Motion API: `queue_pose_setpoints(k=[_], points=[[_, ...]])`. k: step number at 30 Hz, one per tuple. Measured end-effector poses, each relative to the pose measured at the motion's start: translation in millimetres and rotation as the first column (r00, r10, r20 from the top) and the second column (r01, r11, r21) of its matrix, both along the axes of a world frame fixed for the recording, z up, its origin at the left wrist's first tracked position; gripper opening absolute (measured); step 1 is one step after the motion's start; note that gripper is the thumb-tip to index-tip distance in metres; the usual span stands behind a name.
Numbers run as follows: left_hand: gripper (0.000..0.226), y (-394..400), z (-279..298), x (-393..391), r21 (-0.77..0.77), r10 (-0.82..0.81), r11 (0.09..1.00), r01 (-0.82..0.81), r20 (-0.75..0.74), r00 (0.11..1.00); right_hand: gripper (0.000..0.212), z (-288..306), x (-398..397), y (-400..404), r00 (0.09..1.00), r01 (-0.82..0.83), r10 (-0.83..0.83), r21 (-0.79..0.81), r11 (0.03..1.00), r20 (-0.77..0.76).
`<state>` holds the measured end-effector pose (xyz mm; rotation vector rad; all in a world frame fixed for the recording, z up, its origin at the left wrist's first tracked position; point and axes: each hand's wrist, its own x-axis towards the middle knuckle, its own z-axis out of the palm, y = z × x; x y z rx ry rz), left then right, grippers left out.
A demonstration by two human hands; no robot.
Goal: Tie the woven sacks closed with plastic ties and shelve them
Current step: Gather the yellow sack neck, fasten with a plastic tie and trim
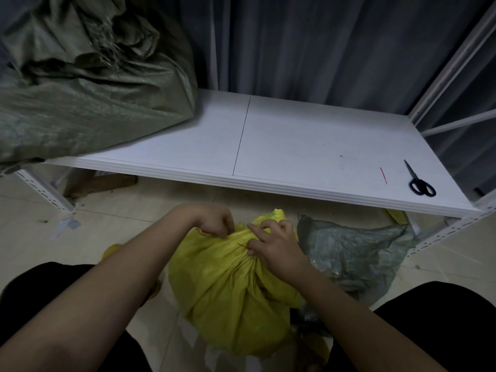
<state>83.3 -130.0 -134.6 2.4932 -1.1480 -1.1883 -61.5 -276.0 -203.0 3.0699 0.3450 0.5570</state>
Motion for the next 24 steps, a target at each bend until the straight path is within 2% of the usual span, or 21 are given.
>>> queue_pose_setpoints(k=[2,3,5,7,9,11,13,15,17,21,24], points=[[0.023,5,-7,-1,-0.13,0.122,0.985,-0.115,0.048,0.991,0.012,-3,-2,4,0.998,0.064,-0.063,0.054,0.997,-0.015],[0.017,8,-13,-3,-0.232,0.216,0.95,-0.211,-0.003,0.976,0.017,-2,-2,6,0.994,0.11,-0.108,0.09,0.99,-0.028],[0.009,15,-26,-12,-0.404,0.367,0.819,-0.407,-0.176,0.913,0.024,0,-4,10,0.978,0.208,-0.2,0.17,0.963,-0.063],[0.015,18,-39,-25,-0.474,0.444,0.69,-0.547,-0.319,0.837,0.019,5,-4,14,0.959,0.277,-0.248,0.28,0.919,-0.135],[0.014,19,-49,-39,-0.5,0.467,0.631,-0.593,-0.366,0.805,0.013,6,-4,17,0.926,0.36,-0.267,0.408,0.839,-0.268],[0.018,18,-57,-52,-0.546,0.47,0.611,-0.573,-0.331,0.818,0.012,5,-5,20,0.913,0.399,-0.288,0.481,0.781,-0.289],[0.018,17,-61,-64,-0.594,0.489,0.587,-0.551,-0.283,0.825,0.015,8,-5,24,0.934,0.35,-0.267,0.462,0.815,-0.236],[0.018,16,-65,-70,-0.626,0.532,0.544,-0.559,-0.258,0.807,0.024,6,-7,28,0.965,0.256,-0.215,0.368,0.894,-0.149],[0.019,17,-67,-74,-0.635,0.586,0.497,-0.591,-0.257,0.768,0.029,7,-8,33,0.966,0.257,-0.238,0.276,0.926,-0.101],[0.018,15,-66,-81,-0.659,0.692,0.394,-0.641,-0.247,0.679,0.027,13,-4,48,0.925,0.381,-0.37,0.226,0.897,-0.089],[0.014,15,-69,-85,-0.643,0.718,0.305,-0.703,-0.329,0.613,0.019,14,-1,57,0.896,0.443,-0.421,0.219,0.869,-0.144]])
